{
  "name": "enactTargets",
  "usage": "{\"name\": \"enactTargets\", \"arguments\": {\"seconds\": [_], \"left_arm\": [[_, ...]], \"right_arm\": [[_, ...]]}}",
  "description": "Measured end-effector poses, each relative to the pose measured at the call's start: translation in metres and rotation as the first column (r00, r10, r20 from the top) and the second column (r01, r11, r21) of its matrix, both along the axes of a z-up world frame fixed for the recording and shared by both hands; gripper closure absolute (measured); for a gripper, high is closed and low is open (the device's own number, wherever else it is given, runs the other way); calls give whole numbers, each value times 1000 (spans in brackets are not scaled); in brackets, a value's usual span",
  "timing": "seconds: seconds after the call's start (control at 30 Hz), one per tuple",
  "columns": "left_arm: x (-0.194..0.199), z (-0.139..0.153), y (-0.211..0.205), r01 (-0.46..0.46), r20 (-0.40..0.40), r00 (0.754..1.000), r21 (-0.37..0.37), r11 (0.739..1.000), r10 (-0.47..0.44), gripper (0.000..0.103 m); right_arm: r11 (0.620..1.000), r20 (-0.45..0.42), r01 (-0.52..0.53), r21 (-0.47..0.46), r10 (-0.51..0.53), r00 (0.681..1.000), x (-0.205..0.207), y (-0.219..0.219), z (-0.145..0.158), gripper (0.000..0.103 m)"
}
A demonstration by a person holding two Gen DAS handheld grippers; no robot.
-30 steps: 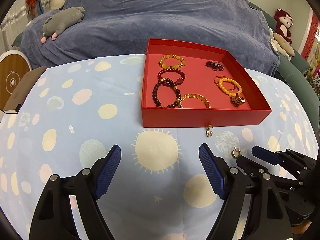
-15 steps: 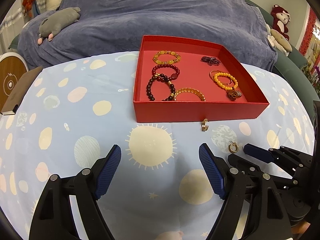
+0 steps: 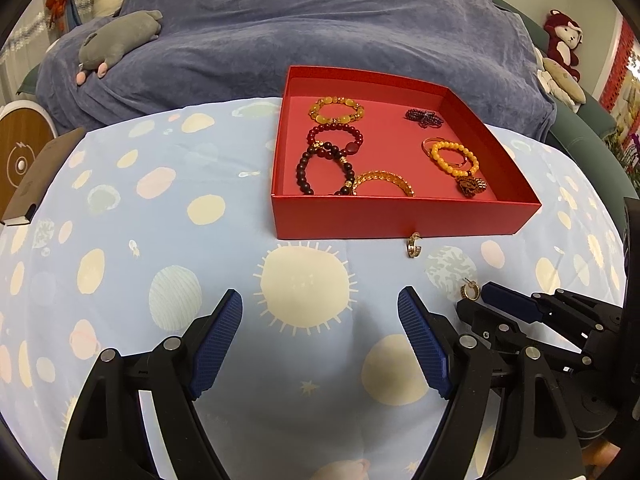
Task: Organize jewelry
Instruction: 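Move the right gripper to one gold hoop earring while the left approaches the other, then grasp a gold hoop earring with the right gripper while the left grasps the other earring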
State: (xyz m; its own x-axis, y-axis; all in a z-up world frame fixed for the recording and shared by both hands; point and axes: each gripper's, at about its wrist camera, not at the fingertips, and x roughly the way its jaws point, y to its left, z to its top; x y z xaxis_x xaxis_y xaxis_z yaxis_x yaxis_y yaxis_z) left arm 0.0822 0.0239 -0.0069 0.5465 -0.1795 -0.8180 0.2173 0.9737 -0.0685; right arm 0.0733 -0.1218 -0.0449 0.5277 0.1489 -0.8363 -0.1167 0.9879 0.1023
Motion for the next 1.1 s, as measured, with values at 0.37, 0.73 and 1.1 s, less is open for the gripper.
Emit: {"name": "enactTargets", "arguments": {"seconds": [0.37,0.73,1.1], "left_arm": [[0,-3,1,4,-13,1000,-5,1000,-4,28],[4,-10,-29,60,-21,998,-38,997,-61,28],[29,-25,-60,80,-6,997,-42,996,-81,45]], "right_arm": [[1000,7,-2,-20,2,1000,1,0,0,87],[999,16,38,-9,-38,999,-6,-20,8,87],[995,18,98,19,-98,995,-12,-51,14,88]]}}
